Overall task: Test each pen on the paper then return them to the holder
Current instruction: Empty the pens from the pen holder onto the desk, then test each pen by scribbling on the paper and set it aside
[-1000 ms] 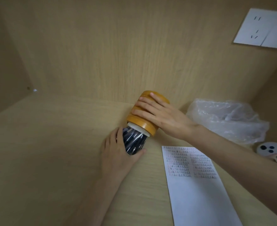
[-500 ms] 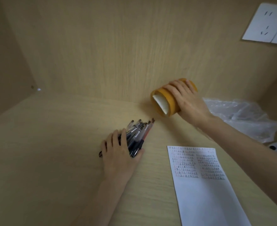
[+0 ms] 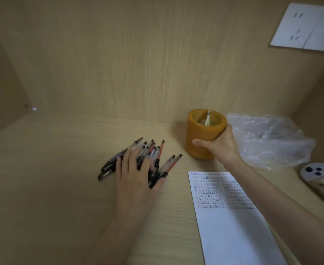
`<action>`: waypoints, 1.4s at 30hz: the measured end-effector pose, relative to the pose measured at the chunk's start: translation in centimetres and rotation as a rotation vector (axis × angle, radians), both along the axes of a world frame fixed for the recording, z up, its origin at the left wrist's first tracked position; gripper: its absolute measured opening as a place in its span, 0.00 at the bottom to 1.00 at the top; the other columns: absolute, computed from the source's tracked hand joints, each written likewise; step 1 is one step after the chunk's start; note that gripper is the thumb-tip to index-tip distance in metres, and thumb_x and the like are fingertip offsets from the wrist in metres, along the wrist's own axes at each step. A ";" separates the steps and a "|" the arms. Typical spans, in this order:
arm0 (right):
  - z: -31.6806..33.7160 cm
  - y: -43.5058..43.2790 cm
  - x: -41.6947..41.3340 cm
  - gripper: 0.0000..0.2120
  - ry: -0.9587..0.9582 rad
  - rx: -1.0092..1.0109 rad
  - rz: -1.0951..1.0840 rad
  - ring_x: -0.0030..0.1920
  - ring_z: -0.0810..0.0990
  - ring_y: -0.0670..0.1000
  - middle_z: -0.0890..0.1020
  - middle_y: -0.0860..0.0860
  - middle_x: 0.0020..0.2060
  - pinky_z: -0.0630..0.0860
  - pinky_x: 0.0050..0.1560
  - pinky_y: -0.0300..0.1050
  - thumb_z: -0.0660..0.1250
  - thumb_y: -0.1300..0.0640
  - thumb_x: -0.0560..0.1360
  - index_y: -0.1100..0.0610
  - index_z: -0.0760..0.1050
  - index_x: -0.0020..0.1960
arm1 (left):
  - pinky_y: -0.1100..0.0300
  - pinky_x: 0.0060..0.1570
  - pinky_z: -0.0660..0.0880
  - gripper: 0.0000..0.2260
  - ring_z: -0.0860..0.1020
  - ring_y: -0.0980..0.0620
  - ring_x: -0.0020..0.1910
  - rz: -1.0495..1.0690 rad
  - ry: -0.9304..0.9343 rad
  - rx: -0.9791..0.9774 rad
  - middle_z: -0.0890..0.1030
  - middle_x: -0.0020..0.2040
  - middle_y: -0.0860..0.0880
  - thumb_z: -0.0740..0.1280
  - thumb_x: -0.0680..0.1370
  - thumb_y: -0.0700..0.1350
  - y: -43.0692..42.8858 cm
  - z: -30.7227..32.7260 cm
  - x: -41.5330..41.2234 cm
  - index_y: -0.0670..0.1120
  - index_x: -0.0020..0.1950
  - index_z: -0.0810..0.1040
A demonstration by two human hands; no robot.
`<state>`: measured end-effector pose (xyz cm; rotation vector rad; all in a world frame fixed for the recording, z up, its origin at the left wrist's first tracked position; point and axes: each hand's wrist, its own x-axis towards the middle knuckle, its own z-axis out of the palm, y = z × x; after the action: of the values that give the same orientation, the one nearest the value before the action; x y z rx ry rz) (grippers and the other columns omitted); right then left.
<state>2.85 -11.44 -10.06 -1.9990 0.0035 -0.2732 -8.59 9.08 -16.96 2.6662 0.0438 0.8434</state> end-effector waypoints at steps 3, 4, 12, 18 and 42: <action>-0.6 -0.3 -0.1 0.50 0.001 0.020 -0.015 0.62 0.72 0.52 0.71 0.51 0.64 0.72 0.63 0.52 0.83 0.54 0.56 0.55 0.59 0.70 | 0.44 0.70 0.58 0.14 0.65 0.42 0.69 -0.012 0.011 -0.017 0.71 0.66 0.43 0.71 0.69 0.55 -0.2 -0.1 -0.1 0.47 0.46 0.78; -0.8 -0.4 -0.2 0.51 0.004 0.024 -0.018 0.63 0.71 0.52 0.71 0.51 0.64 0.72 0.63 0.52 0.83 0.53 0.56 0.55 0.59 0.71 | 0.43 0.69 0.60 0.11 0.66 0.42 0.68 -0.005 0.013 -0.021 0.72 0.65 0.42 0.72 0.69 0.53 -0.2 -0.2 0.0 0.46 0.43 0.78; -1.4 -0.7 -1.0 0.51 0.035 0.068 0.076 0.63 0.68 0.48 0.67 0.48 0.65 0.69 0.60 0.45 0.81 0.53 0.60 0.54 0.53 0.73 | 0.41 0.64 0.67 0.10 0.69 0.40 0.66 -0.008 0.050 -0.006 0.76 0.61 0.41 0.77 0.65 0.47 -0.3 -0.1 -0.1 0.46 0.37 0.78; -0.5 -0.8 -3.7 0.43 0.135 0.153 0.095 0.62 0.69 0.46 0.69 0.45 0.63 0.69 0.59 0.43 0.77 0.52 0.66 0.54 0.56 0.73 | 0.44 0.62 0.67 0.09 0.70 0.40 0.66 -0.011 0.073 0.018 0.77 0.61 0.40 0.78 0.63 0.46 -0.7 0.2 0.0 0.46 0.38 0.81; -2.6 -1.5 -10.8 0.09 -0.009 0.618 0.311 0.26 0.73 0.48 0.77 0.53 0.29 0.70 0.27 0.39 0.65 0.59 0.74 0.65 0.75 0.47 | 0.67 0.31 0.66 0.08 0.72 0.62 0.32 -0.555 0.283 -0.281 0.74 0.35 0.55 0.56 0.80 0.52 -6.6 4.0 -0.8 0.52 0.52 0.73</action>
<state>-7.91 -12.93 -12.68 -1.3591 -0.2037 -0.0648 -9.38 2.48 -12.95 2.3264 -0.4527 0.2586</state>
